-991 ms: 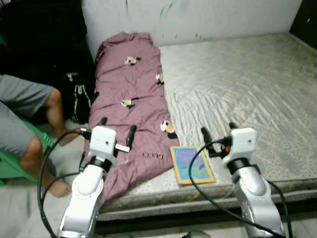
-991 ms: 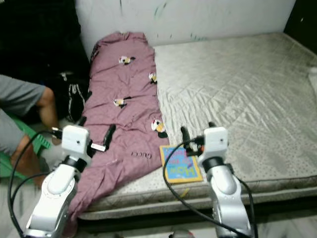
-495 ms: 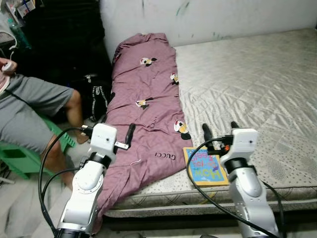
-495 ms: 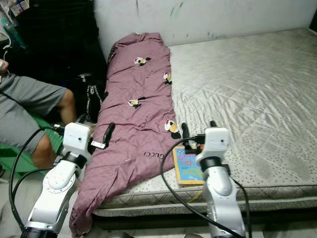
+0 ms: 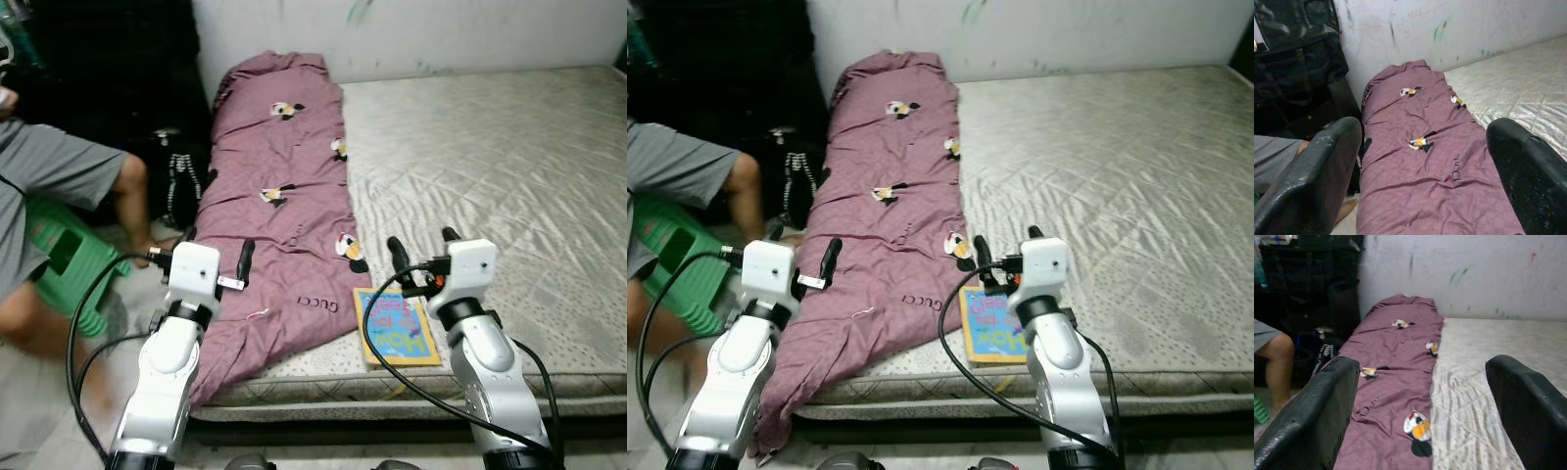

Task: Clean up the room

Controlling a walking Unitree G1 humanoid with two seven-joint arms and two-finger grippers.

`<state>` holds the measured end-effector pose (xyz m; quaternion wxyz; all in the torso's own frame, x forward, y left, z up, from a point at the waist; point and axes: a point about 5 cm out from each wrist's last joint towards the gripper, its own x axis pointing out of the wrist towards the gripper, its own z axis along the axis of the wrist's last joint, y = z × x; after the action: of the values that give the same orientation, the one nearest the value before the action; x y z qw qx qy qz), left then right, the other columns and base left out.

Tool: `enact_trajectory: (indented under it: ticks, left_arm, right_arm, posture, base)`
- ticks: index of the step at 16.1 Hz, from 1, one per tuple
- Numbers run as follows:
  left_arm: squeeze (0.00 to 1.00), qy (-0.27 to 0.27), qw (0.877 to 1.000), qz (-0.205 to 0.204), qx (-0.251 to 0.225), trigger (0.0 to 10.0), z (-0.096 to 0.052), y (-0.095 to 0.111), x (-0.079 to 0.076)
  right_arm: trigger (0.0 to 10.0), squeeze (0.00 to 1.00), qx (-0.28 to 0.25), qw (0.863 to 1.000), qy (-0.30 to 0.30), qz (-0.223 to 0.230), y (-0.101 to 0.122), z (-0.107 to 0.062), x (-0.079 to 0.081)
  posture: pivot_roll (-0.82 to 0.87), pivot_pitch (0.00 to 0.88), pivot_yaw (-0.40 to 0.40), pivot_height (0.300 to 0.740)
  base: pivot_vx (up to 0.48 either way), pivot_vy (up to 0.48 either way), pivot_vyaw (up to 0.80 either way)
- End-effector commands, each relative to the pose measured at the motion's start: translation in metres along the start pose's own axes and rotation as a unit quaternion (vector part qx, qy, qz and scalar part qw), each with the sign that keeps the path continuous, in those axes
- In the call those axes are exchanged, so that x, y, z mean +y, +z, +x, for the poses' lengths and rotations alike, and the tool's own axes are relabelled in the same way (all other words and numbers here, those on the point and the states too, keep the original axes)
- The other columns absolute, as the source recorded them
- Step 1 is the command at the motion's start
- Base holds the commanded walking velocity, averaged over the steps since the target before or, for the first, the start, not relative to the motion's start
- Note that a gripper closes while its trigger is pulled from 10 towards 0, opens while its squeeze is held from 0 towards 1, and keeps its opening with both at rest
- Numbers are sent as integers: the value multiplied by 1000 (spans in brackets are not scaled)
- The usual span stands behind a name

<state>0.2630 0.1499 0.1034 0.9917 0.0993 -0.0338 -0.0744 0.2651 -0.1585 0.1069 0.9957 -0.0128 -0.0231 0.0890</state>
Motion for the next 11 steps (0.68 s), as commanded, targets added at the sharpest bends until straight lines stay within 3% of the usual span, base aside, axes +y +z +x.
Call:
enact_trajectory:
  ticks: [1, 5, 11]
  left_arm:
    - [0, -2, 1000, 6, 2, 10000, 4, -2, 0]
    - [0, -17, 1000, -2, -3, 10000, 14, -2, -12]
    - [0, -41, 999, -6, -12, 10000, 29, -1, -20]
  right_arm:
    - [10000, 0, 1, 1000, -1, -4, 2, 1, -3]
    - [10000, 0, 3, 1000, -19, -16, 2, -14, -13]
    - [10000, 0, -6, 999, -38, -21, 6, -13, -17]
  posture:
    - [-84, 0, 66, 740]
    - [-130, 0, 84, 740]
    - [-184, 0, 113, 740]
  base:
    - [0, 0, 0]
    - [0, 0, 0]
    - [0, 0, 0]
